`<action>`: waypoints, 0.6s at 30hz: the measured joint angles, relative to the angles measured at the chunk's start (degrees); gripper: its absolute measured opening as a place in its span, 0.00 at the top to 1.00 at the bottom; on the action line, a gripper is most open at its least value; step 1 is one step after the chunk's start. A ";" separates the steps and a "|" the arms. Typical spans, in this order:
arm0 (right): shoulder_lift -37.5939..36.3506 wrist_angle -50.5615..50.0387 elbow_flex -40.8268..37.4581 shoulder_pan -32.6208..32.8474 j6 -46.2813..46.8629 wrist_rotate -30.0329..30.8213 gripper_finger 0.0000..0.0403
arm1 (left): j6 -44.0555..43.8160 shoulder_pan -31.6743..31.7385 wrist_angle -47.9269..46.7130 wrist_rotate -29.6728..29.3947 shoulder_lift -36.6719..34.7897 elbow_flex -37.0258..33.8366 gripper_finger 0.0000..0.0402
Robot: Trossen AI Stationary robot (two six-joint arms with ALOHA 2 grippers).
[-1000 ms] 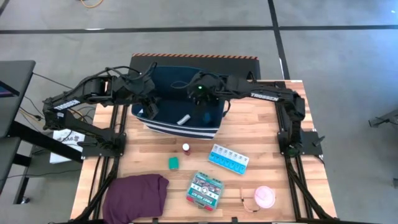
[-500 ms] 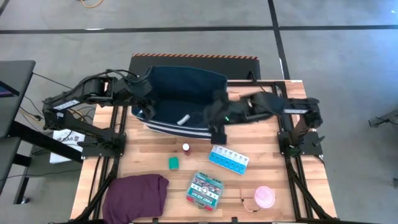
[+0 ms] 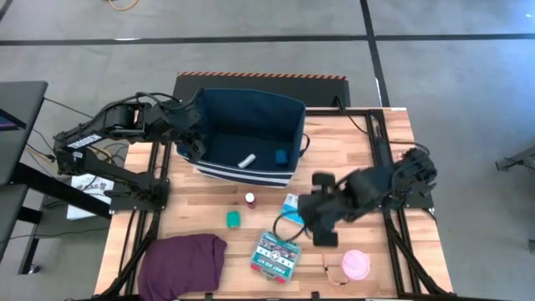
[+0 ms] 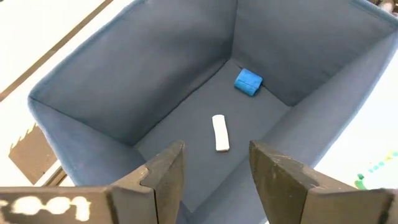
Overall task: Pick & place medical supplies in basket/bin
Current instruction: Put the pink pill dispenser into the blue bin
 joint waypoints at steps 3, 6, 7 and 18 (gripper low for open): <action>3.54 2.85 0.00 2.66 2.87 -4.49 0.66 | -0.76 0.00 0.02 0.01 0.02 0.00 0.58; 7.83 3.45 0.01 5.32 5.78 -8.32 0.67 | -1.50 0.00 0.00 0.01 0.02 0.00 0.58; 9.46 2.65 0.00 6.16 7.80 -8.96 0.67 | -1.59 0.00 0.00 0.02 0.02 0.00 0.58; 23.98 0.31 -0.06 10.97 17.25 -12.04 0.63 | -4.26 0.00 -0.15 2.84 0.02 0.00 0.58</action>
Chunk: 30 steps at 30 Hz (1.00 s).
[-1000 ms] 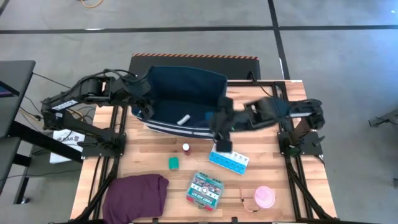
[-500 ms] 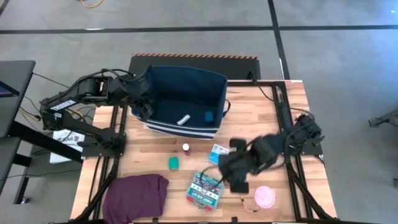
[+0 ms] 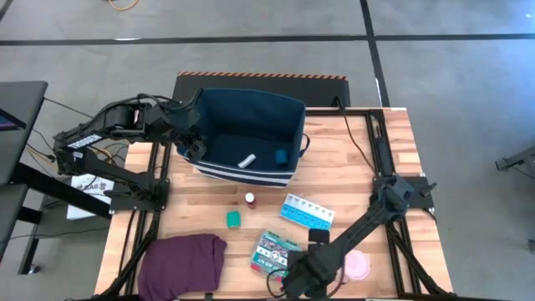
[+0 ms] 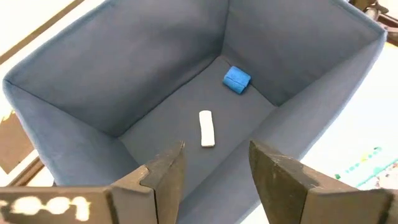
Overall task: Pick & place medical supplies in basket/bin
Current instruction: Put the pink pill dispenser into the blue bin
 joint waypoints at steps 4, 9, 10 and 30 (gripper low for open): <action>2.59 -0.36 -0.02 1.60 -1.17 -1.15 0.60 | -0.04 0.02 -0.11 0.11 0.00 0.00 0.58; 1.57 -0.10 -2.10 3.93 0.81 0.67 0.57 | 0.35 0.02 -0.11 0.02 0.00 0.00 0.58; 0.60 -0.05 -3.29 4.49 0.83 1.90 0.57 | 0.40 0.02 -0.11 0.02 0.00 0.00 0.58; -27.54 38.38 -45.99 2.01 14.64 2.50 0.69 | 0.63 0.02 -0.31 -0.31 0.02 0.00 0.58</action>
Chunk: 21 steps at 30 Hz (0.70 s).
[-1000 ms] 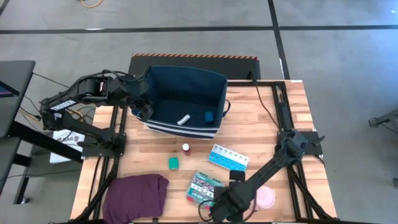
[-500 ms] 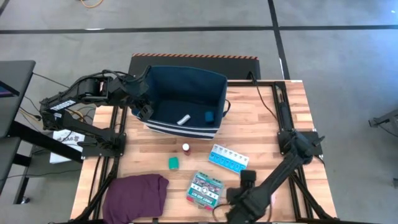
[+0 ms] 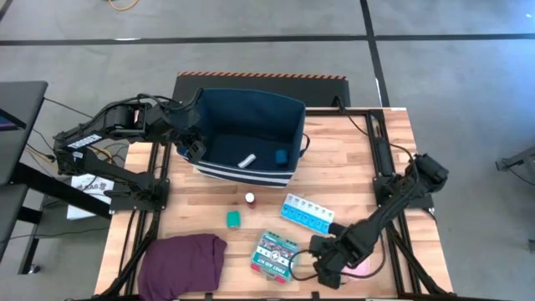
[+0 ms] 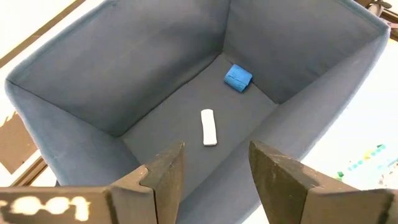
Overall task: Pick & place medical supplies in basket/bin
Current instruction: Put the pink pill dispenser into the blue bin
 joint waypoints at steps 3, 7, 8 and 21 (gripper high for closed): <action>1.18 -1.23 0.08 -1.92 0.10 0.80 0.71 | 0.00 0.00 0.02 0.00 0.00 0.00 0.58; 3.89 0.04 0.12 -4.29 1.69 -0.41 0.72 | 0.02 0.00 0.02 -0.04 -0.02 0.00 0.58; 4.77 -0.07 0.12 -4.86 3.28 -1.29 0.72 | 0.03 0.00 0.00 -0.03 0.00 0.00 0.58; 9.29 -1.74 0.14 -6.19 17.08 -12.93 0.73 | 1.40 -0.02 -0.07 -0.04 0.00 0.00 0.58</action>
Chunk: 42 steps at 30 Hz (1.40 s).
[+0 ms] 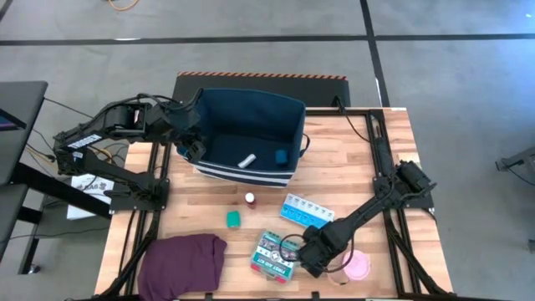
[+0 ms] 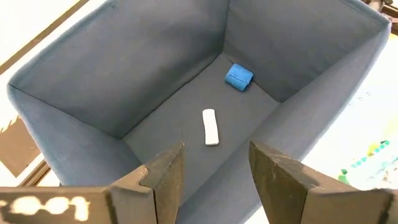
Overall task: Pick & place medical supplies in basket/bin
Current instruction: Put the pink pill dispenser into the blue bin
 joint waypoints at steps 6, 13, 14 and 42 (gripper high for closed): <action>0.00 0.21 0.01 0.78 1.27 1.55 0.73 | 0.00 0.02 -0.02 0.00 -0.02 0.00 0.58; 0.00 -0.29 -0.01 1.12 1.75 3.37 0.73 | 0.00 0.01 -0.11 0.11 -0.01 0.00 0.58; 0.00 -0.27 -0.01 1.12 2.42 3.37 0.73 | 0.00 0.02 -0.12 0.11 -0.02 0.00 0.58; 1.13 6.37 -0.06 2.94 -0.60 6.53 0.98 | 0.04 0.00 -0.40 0.09 0.02 -0.81 0.58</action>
